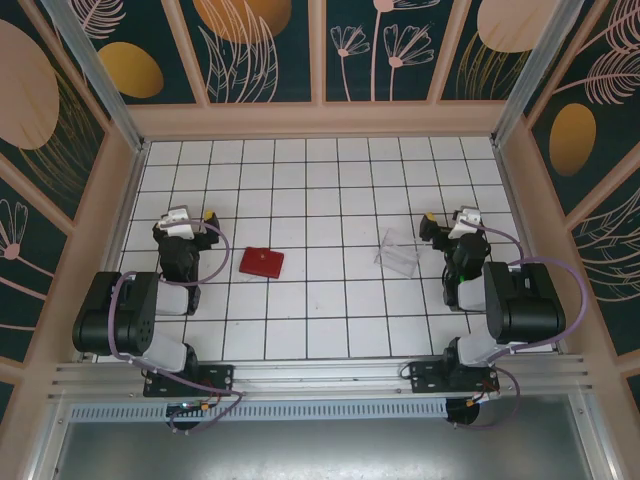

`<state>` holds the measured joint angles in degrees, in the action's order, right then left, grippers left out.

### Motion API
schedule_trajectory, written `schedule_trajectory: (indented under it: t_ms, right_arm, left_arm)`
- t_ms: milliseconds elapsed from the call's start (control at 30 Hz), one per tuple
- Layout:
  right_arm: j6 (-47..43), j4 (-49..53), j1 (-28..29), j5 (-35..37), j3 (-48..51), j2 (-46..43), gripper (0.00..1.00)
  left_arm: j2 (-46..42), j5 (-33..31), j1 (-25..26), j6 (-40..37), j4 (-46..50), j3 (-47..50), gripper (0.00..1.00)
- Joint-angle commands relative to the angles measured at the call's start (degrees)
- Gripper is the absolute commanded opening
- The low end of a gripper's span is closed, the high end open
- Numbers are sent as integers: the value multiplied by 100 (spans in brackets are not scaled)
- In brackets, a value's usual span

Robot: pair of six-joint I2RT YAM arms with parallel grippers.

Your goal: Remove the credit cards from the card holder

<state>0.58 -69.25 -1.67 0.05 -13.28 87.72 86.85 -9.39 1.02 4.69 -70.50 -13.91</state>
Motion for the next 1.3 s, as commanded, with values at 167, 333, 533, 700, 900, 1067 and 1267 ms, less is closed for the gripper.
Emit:
schedule_trajectory:
  t_ms: [167, 333, 533, 700, 900, 1067, 1267]
  right_arm:
    - [40, -194, -17, -24, -26, 51, 99]
    - [39, -194, -15, -29, -26, 52, 99]
    - [48, -196, -31, -63, -29, 47, 99]
    - [41, -194, -29, -64, -27, 47, 99]
    - [39, -148, -7, 8, -47, 19, 99]
    - [93, 971, 40, 251, -421, -494, 99]
    - [625, 3589, 36, 156, -1365, -1267, 99]
  left_arm:
    - [32, 91, -31, -35, -245, 38, 99]
    - [21, 87, -31, -34, -245, 38, 99]
    - [18, 86, -31, -38, -245, 38, 99]
    - [17, 86, -31, -31, -245, 38, 99]
    - [6, 79, -31, -51, -292, 72, 99]
    - [-508, 95, -22, -66, 878, -330, 98]
    - [-1322, -309, 109, 515, 2794, -1031, 98]
